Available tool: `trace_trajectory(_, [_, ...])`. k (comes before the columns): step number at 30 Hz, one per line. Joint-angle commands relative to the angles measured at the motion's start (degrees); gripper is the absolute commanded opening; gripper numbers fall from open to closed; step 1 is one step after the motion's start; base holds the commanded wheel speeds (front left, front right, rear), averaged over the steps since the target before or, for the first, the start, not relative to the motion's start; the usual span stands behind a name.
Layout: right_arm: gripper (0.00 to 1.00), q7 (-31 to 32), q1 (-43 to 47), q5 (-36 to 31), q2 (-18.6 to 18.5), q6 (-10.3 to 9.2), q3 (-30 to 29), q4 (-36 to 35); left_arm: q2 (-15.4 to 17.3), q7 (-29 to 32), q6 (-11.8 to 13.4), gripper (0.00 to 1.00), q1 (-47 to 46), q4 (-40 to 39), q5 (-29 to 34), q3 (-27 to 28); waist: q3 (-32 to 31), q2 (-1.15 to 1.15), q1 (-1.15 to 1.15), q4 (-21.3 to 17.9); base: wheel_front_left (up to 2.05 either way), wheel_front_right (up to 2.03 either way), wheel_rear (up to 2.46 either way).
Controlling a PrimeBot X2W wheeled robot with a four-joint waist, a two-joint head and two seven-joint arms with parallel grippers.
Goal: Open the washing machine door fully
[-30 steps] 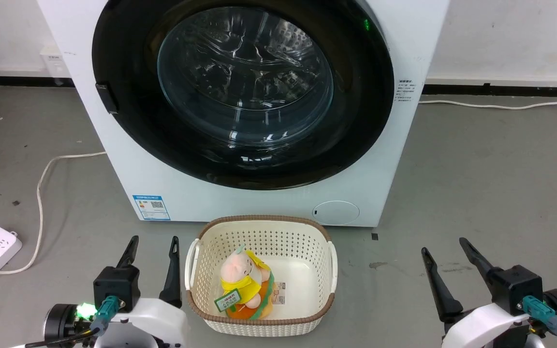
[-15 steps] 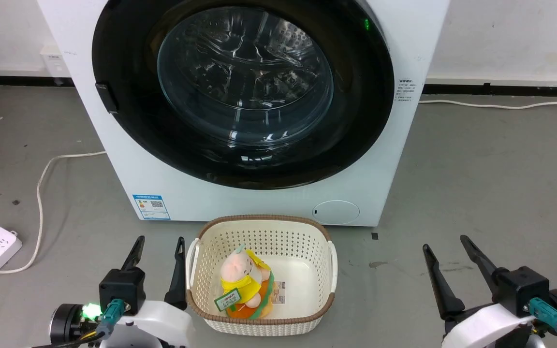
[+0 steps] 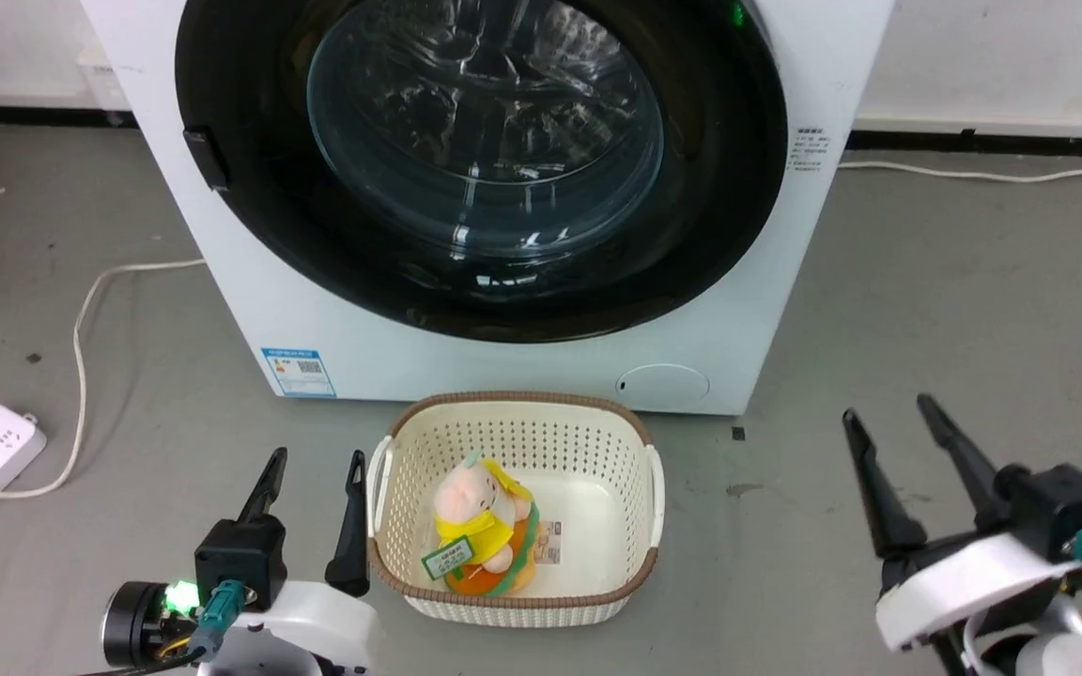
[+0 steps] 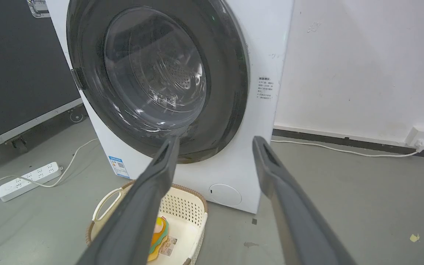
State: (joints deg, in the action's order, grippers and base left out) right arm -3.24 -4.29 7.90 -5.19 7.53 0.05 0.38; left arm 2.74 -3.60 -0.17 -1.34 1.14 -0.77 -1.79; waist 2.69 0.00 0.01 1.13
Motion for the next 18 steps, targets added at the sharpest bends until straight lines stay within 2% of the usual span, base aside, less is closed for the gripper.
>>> trace_trajectory(1, [1.00, -0.3, -1.5, 1.1, -0.6, -0.01, -0.2, 0.3, 0.0, -0.6, -0.1, 1.00, -0.8, -0.1, -0.4, -0.3, 0.5, 0.00, -0.01, 0.2, 0.00, 0.00, 0.00])
trace_trajectory(18, [1.00, 2.9, -13.3, 13.8, -0.9, -0.02, -5.2, 3.2, 0.1, -2.6, 0.1, 1.00, -3.5, -0.2, -1.4, -1.9, 5.4, 0.00, -0.01, 2.4, 0.00, 0.00, 0.00])
